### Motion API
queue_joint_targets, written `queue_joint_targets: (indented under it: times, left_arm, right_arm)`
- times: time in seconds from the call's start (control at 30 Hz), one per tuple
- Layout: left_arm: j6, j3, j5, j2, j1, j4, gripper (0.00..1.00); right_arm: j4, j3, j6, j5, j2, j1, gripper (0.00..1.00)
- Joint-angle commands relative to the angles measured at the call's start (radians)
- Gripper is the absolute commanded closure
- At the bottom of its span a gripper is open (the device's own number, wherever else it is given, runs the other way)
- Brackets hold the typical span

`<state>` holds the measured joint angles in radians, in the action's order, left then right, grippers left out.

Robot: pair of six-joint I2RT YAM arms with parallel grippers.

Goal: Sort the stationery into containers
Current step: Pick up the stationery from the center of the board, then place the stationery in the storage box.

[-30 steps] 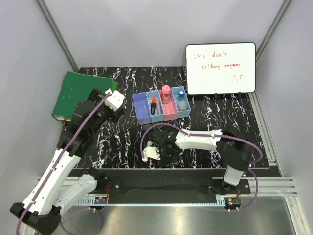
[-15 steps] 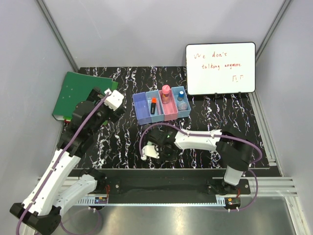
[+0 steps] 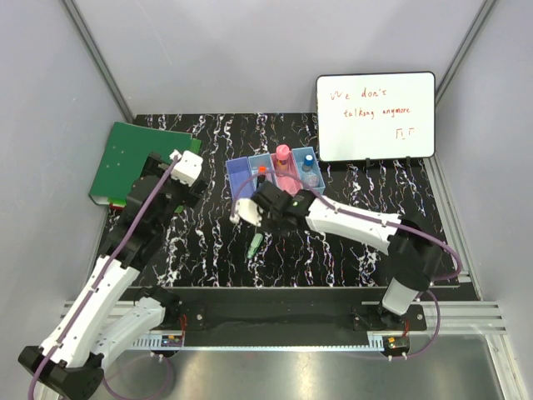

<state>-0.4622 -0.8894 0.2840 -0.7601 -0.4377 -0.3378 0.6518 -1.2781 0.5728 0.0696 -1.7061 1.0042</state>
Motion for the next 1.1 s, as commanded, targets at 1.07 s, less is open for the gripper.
queue_joint_targets:
  times: [1.07]
  left_arm:
    - [0.042,0.007,0.067,0.077,-0.001,0.086,0.01]
  right_arm:
    - [-0.135,-0.652,-0.249,0.029,-0.467,-0.139,1.0]
